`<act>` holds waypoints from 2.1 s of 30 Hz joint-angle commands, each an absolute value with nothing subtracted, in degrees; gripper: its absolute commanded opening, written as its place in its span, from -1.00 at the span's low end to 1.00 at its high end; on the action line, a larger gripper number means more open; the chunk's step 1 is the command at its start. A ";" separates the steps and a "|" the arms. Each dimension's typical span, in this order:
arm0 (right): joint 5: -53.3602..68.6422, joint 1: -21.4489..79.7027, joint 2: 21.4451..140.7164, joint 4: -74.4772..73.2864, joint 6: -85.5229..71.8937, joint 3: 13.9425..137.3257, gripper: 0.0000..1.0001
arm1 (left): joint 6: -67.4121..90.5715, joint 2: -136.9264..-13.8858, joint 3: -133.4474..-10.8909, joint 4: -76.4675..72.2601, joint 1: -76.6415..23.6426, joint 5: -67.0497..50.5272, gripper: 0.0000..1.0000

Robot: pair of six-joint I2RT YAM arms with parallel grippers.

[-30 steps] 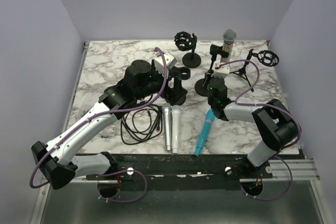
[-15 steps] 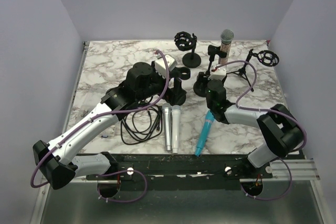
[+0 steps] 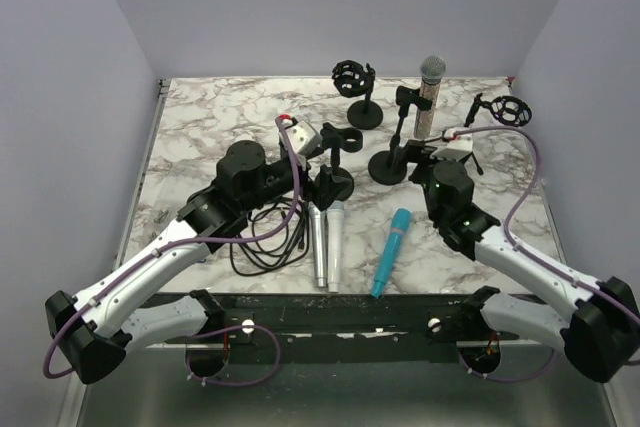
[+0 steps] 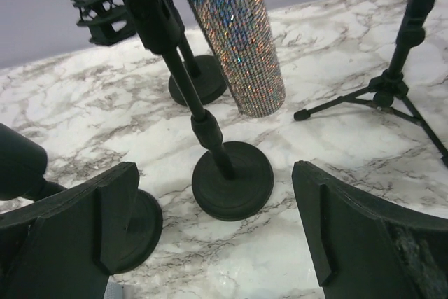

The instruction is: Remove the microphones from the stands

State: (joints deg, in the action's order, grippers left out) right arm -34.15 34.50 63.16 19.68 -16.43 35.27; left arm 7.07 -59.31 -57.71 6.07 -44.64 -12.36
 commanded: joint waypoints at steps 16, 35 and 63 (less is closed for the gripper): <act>-30.11 33.04 75.90 -20.79 -11.94 82.62 1.00 | 14.41 -54.55 -56.60 -5.56 -45.44 -20.55 0.91; -25.02 25.69 80.81 -24.13 -6.00 92.07 1.00 | 8.13 -65.56 -65.32 -6.00 -45.43 -10.51 0.95; -22.91 25.55 81.66 -11.63 4.46 83.98 -0.26 | -2.57 -98.03 -93.93 -2.96 -35.23 -40.79 0.92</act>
State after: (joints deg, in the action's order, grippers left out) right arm -24.51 25.69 83.18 -14.22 2.79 85.89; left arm -1.06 -92.92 -87.50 -4.12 -36.58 -32.10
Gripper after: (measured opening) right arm 0.564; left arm 0.962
